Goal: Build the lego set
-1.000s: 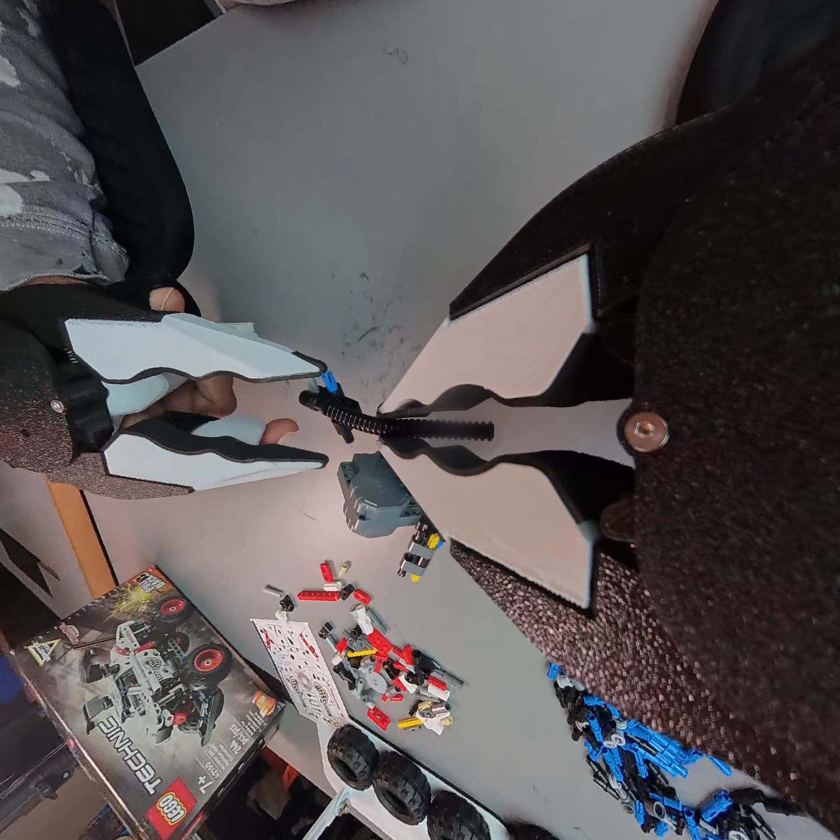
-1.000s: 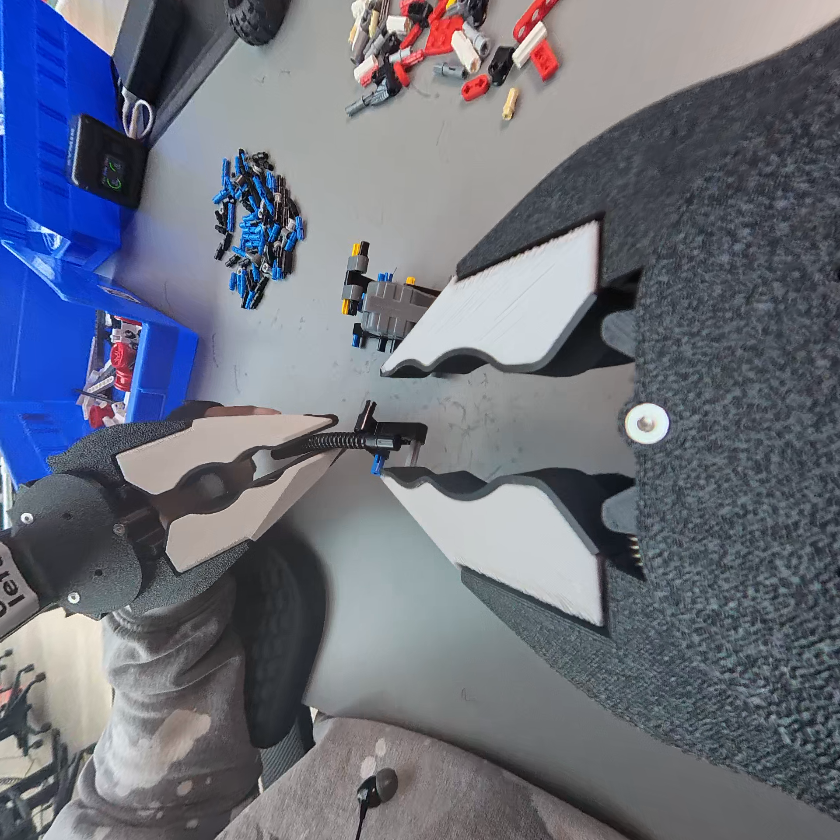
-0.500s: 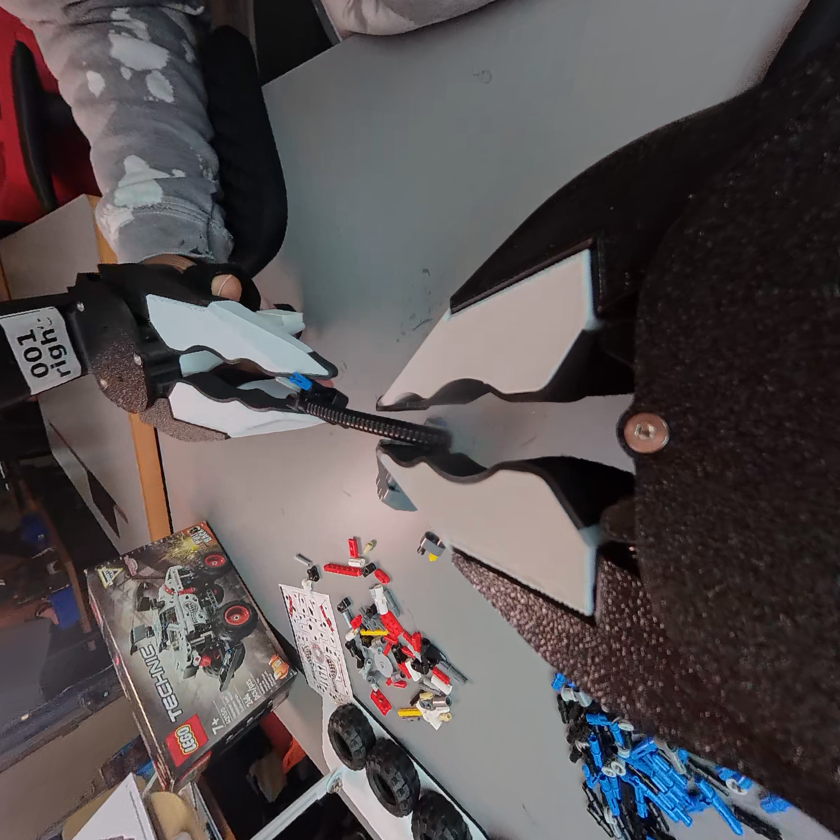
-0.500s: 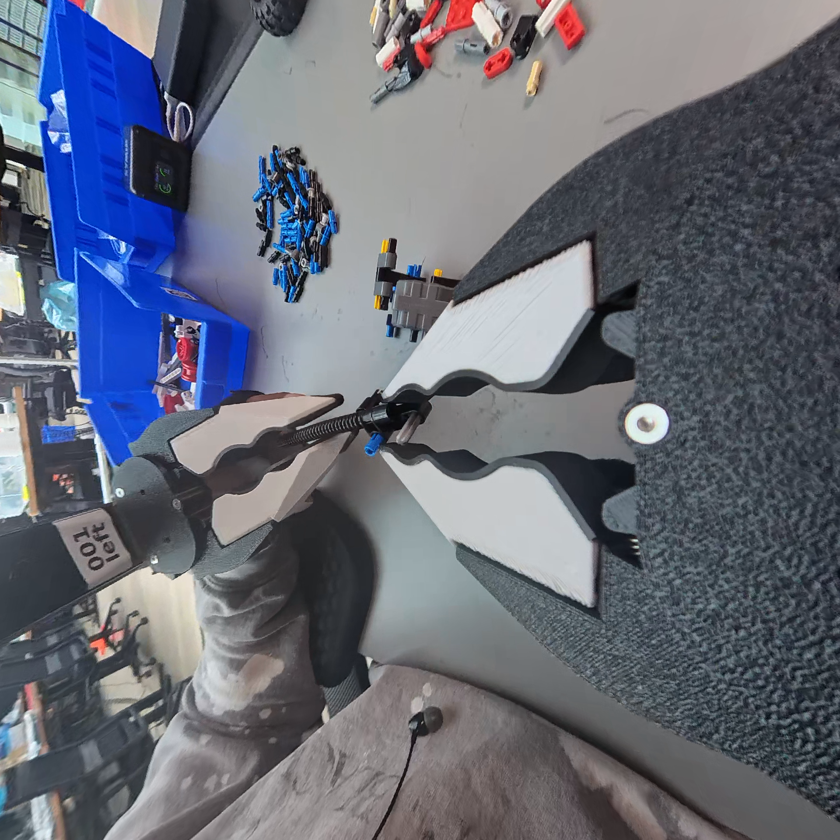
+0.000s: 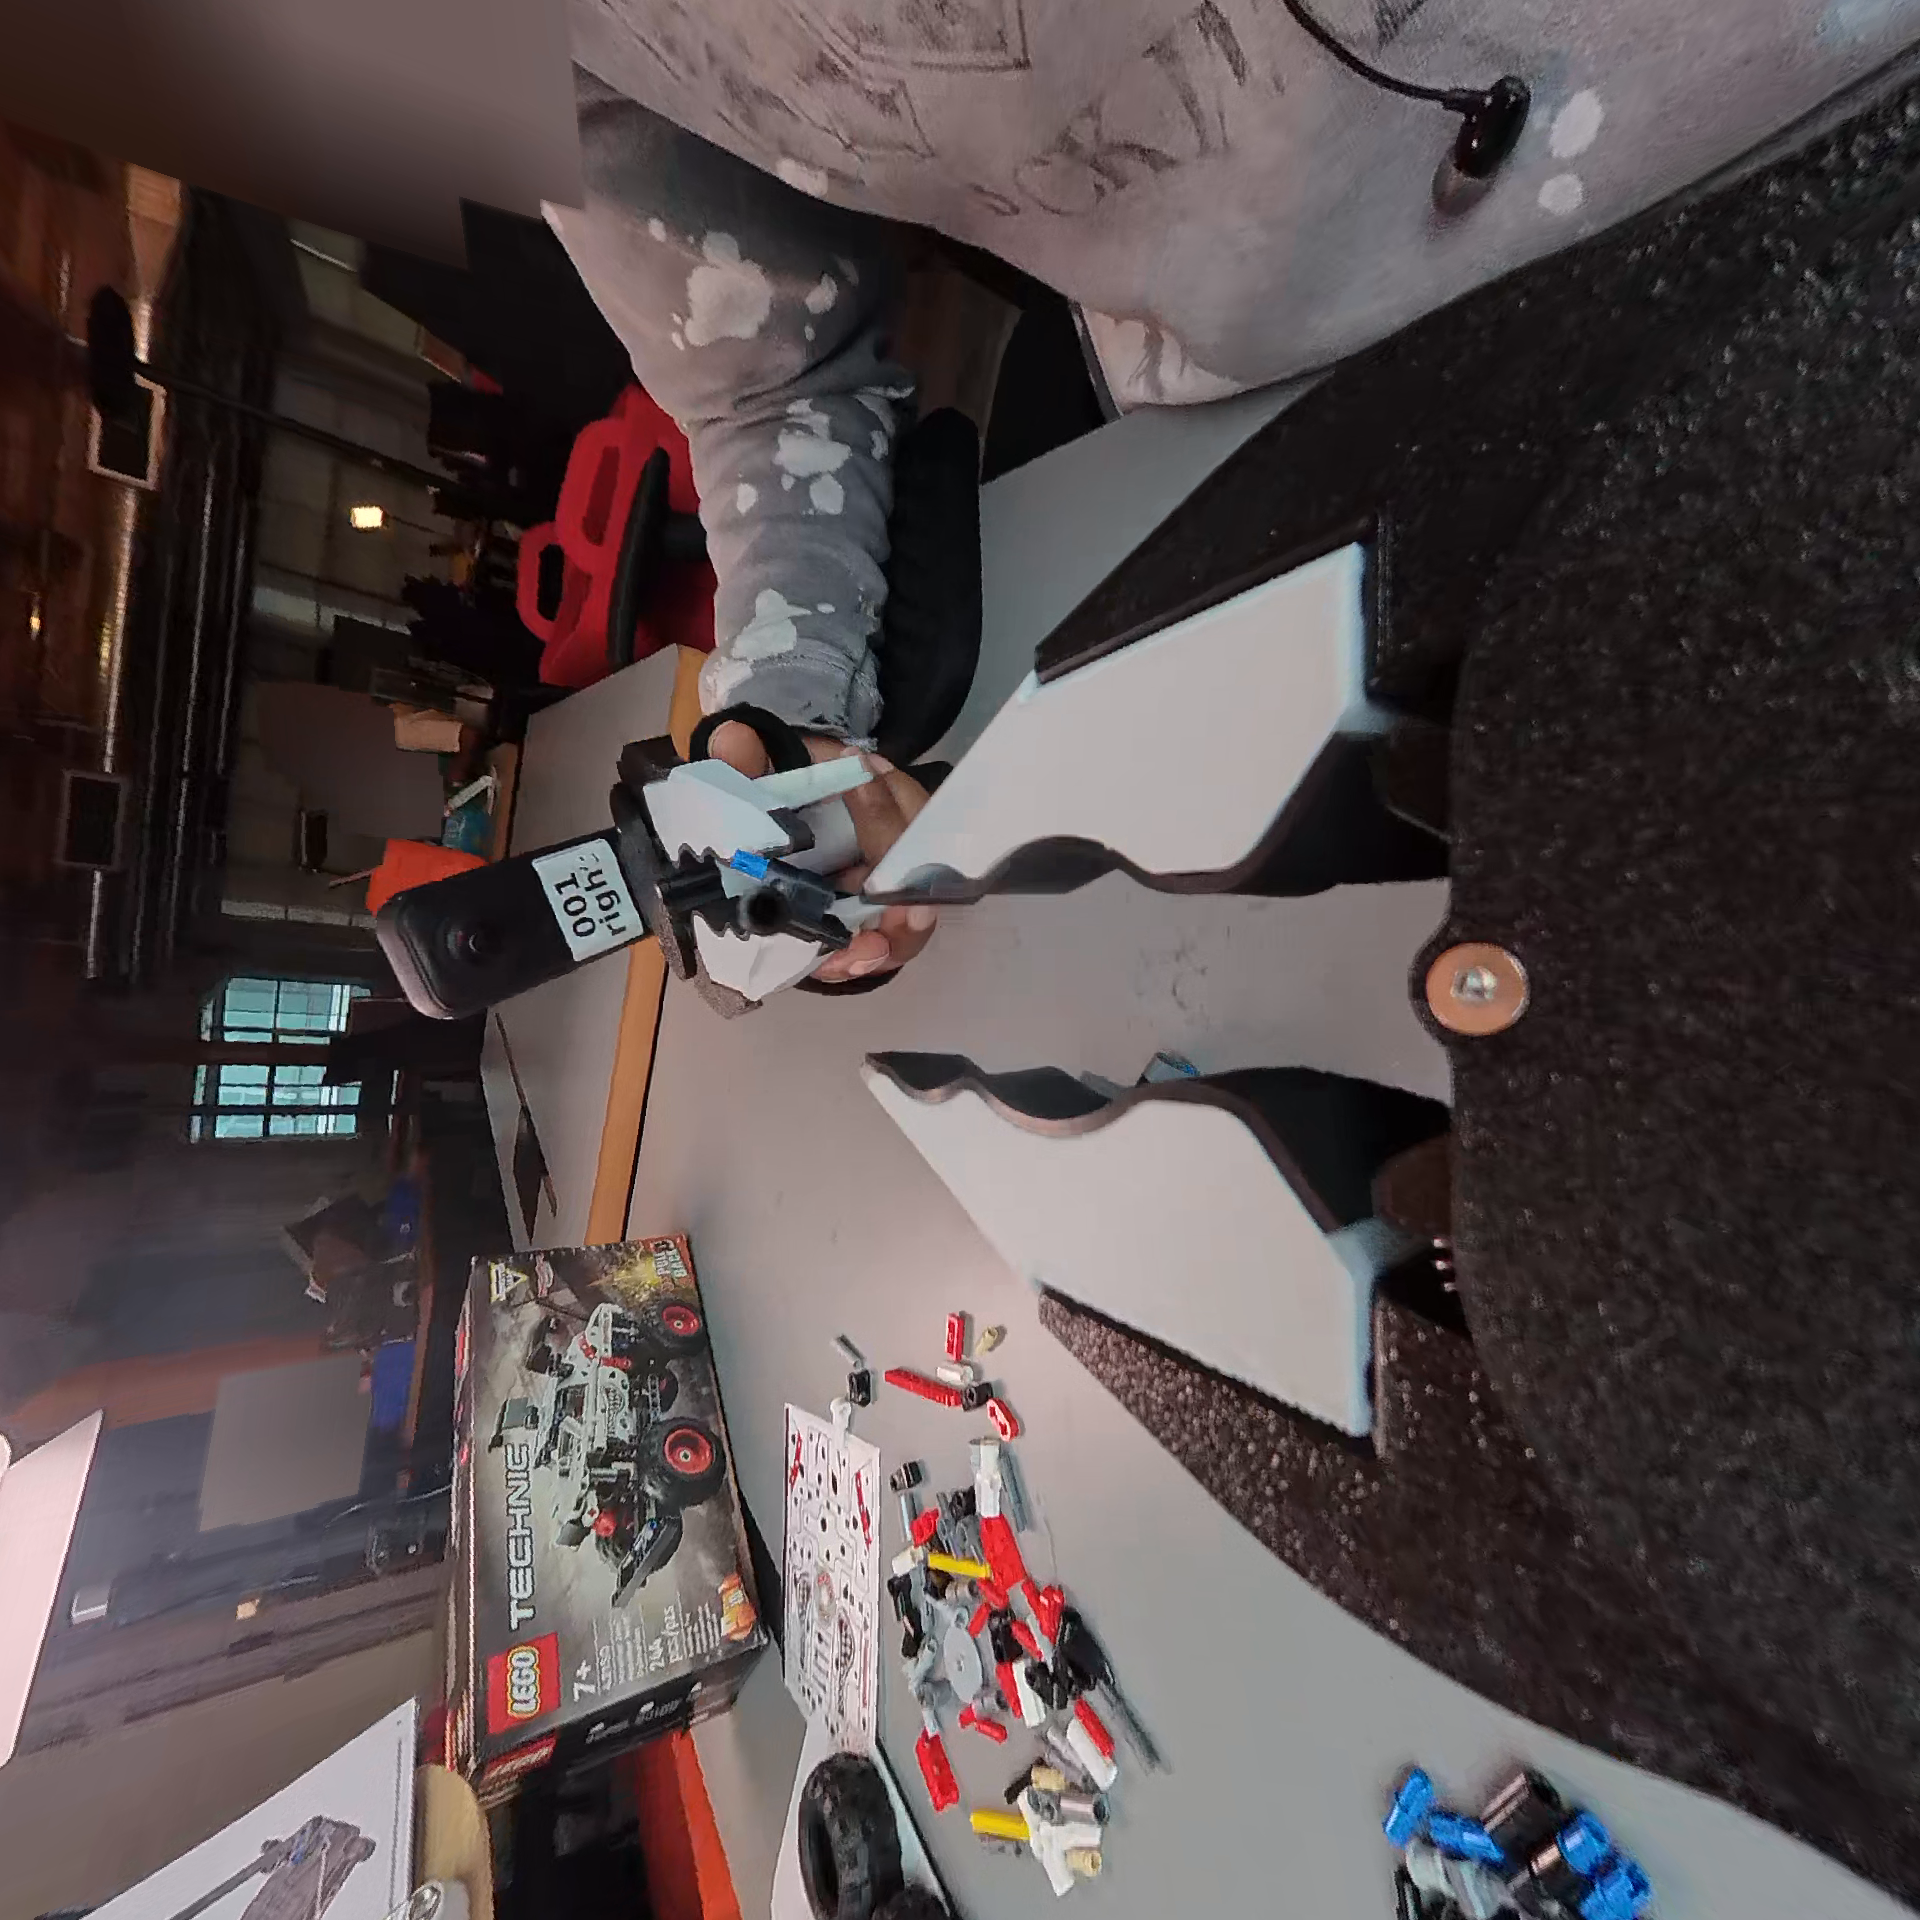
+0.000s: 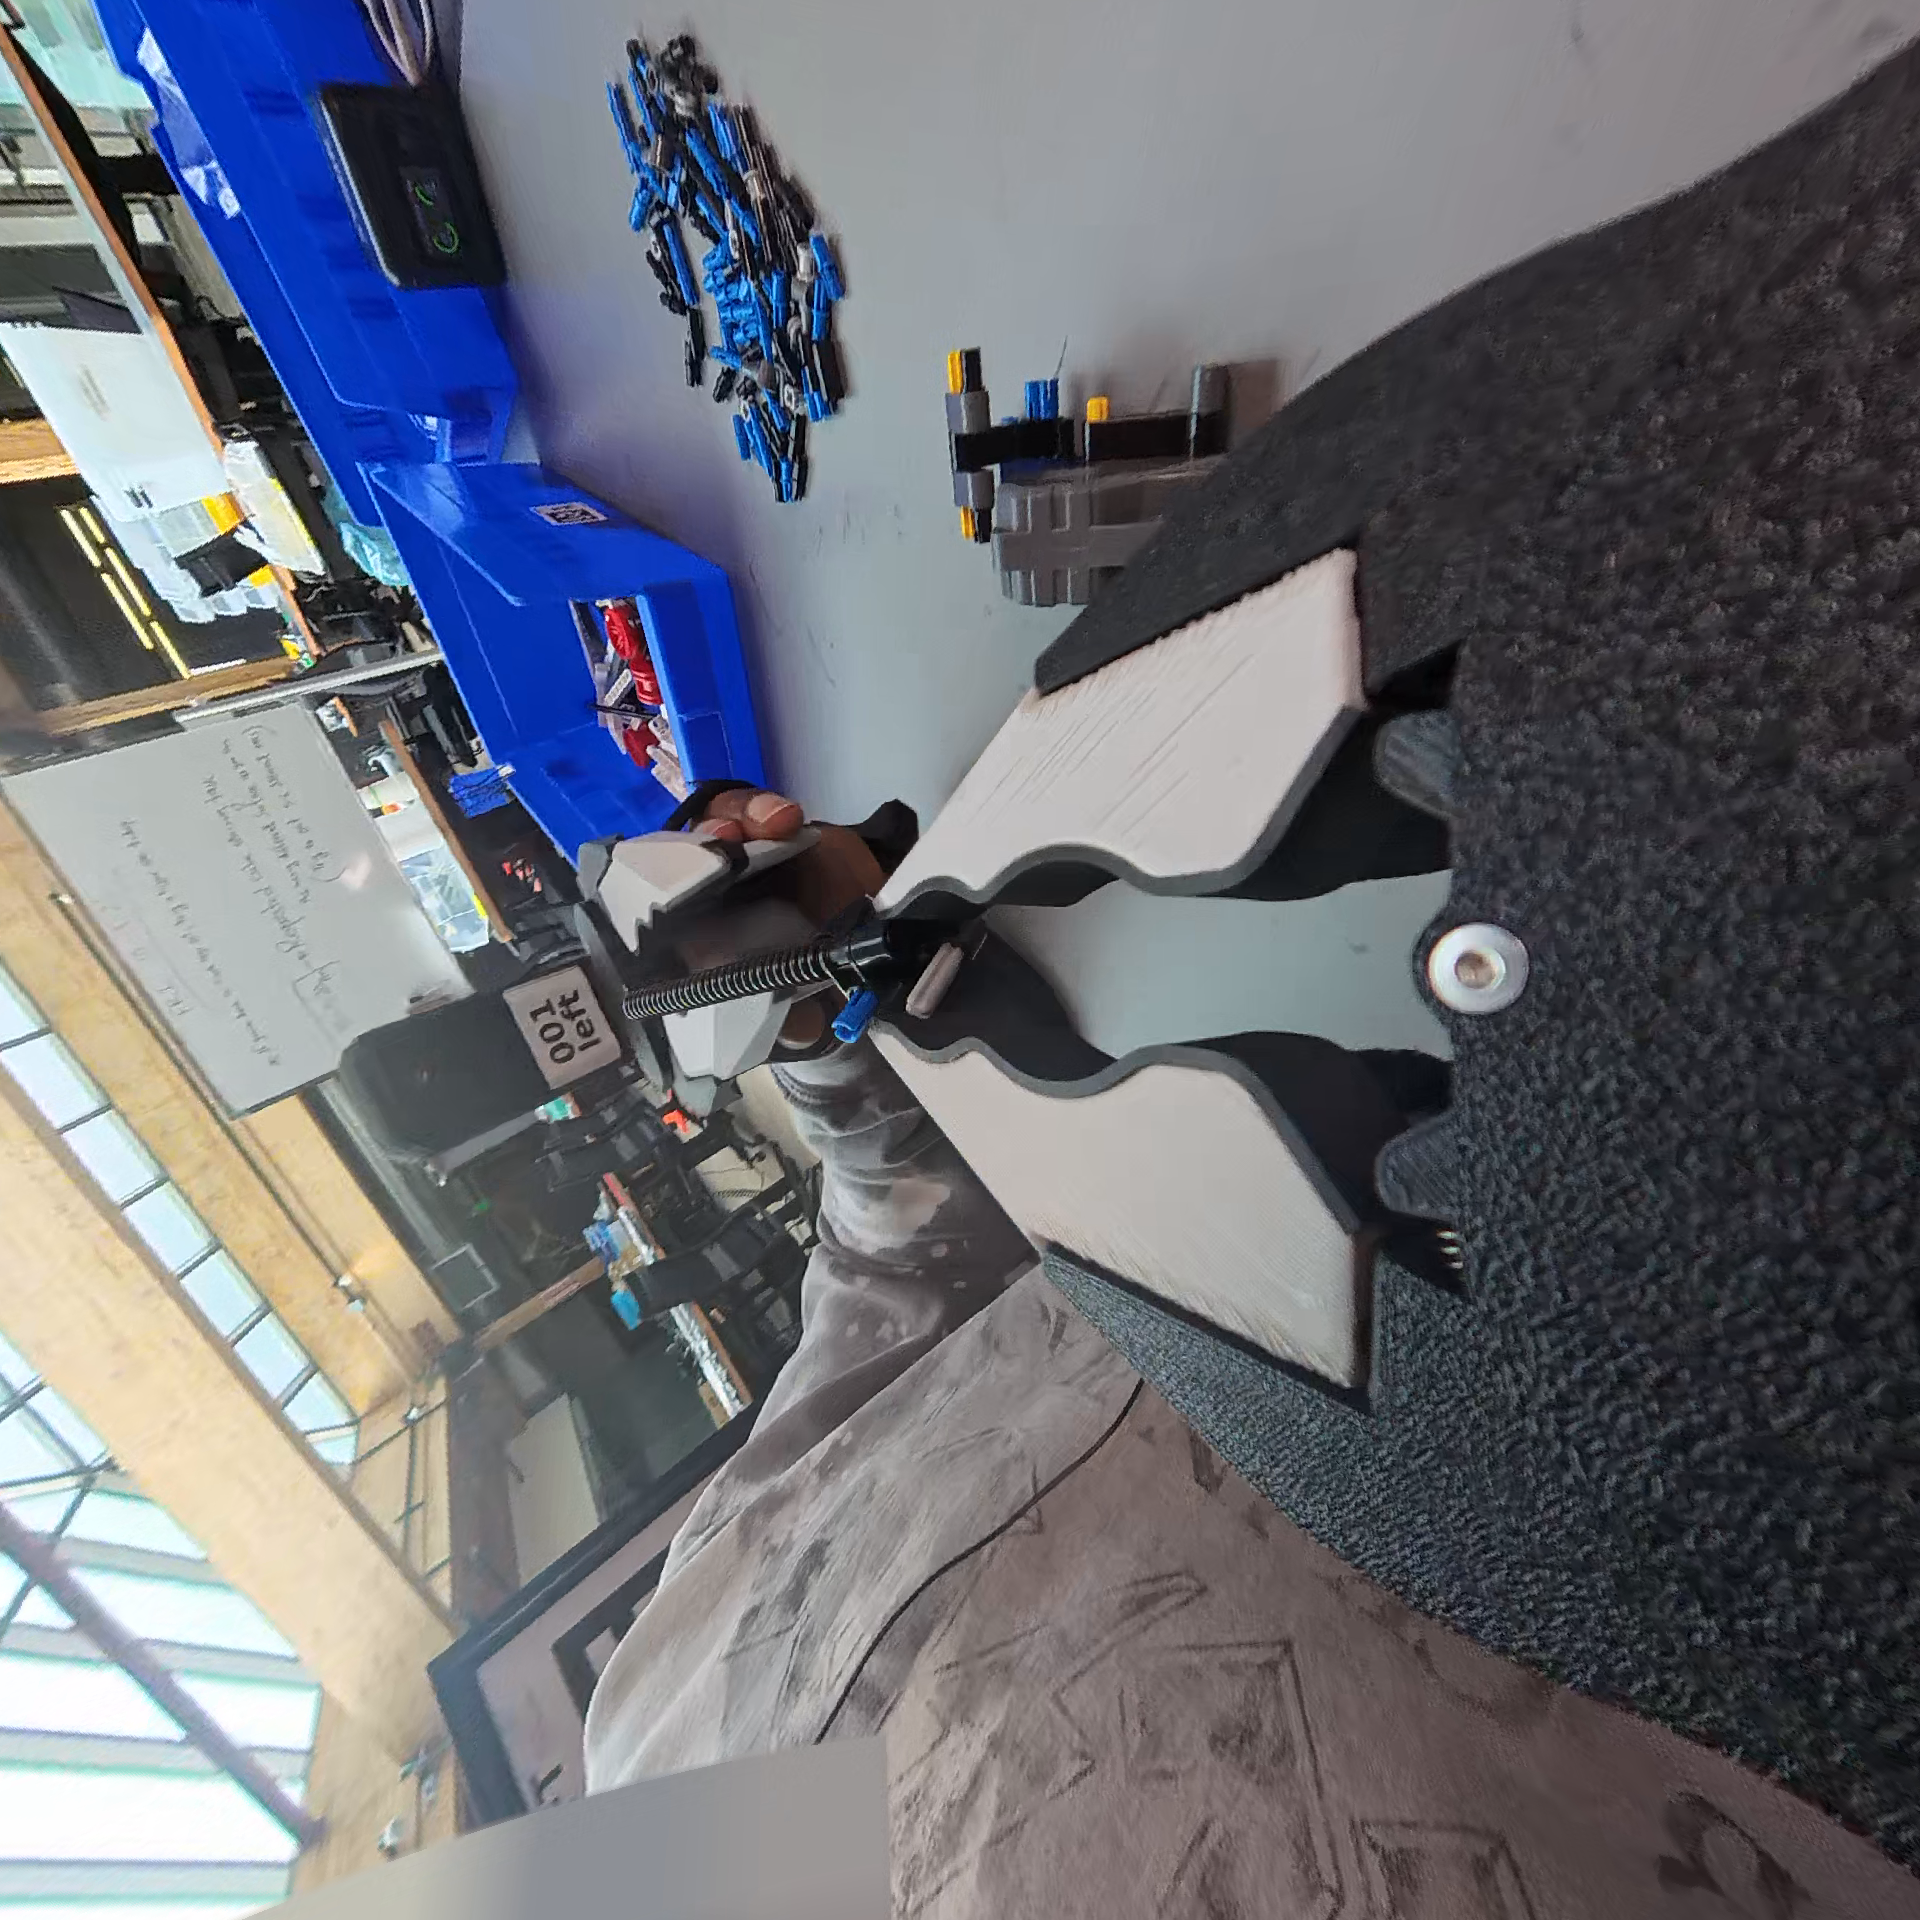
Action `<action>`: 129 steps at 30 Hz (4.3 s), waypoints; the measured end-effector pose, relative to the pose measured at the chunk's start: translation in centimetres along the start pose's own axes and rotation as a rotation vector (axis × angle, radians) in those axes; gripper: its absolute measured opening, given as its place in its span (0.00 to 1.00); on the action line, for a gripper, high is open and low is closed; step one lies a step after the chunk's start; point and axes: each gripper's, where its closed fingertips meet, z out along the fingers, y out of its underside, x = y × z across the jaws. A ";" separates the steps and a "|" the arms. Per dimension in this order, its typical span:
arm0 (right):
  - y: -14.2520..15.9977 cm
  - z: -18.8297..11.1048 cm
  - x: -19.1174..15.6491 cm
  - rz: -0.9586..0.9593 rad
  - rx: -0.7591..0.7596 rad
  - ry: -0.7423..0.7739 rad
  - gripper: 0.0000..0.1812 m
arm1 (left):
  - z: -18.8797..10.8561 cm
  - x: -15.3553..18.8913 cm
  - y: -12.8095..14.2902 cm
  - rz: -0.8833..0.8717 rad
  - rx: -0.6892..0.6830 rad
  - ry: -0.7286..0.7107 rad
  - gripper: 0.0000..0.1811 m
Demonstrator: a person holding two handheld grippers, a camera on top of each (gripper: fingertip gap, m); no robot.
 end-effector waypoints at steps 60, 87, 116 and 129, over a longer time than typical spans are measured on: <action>-5.0 -2.1 2.8 -0.135 0.346 0.231 0.12 | 2.8 -6.1 -5.3 -0.595 0.333 -0.049 0.14; -3.4 -2.0 5.6 -1.012 -0.038 0.822 0.12 | 4.6 -5.1 -2.0 -0.645 0.172 -0.022 0.14; -0.2 1.1 -2.6 -0.158 0.029 -0.073 0.14 | 4.0 3.4 -2.9 -0.269 -0.002 0.746 0.08; -0.5 1.0 -2.0 -0.213 0.061 -0.030 0.05 | 4.4 2.8 -3.0 -0.294 0.003 0.765 0.08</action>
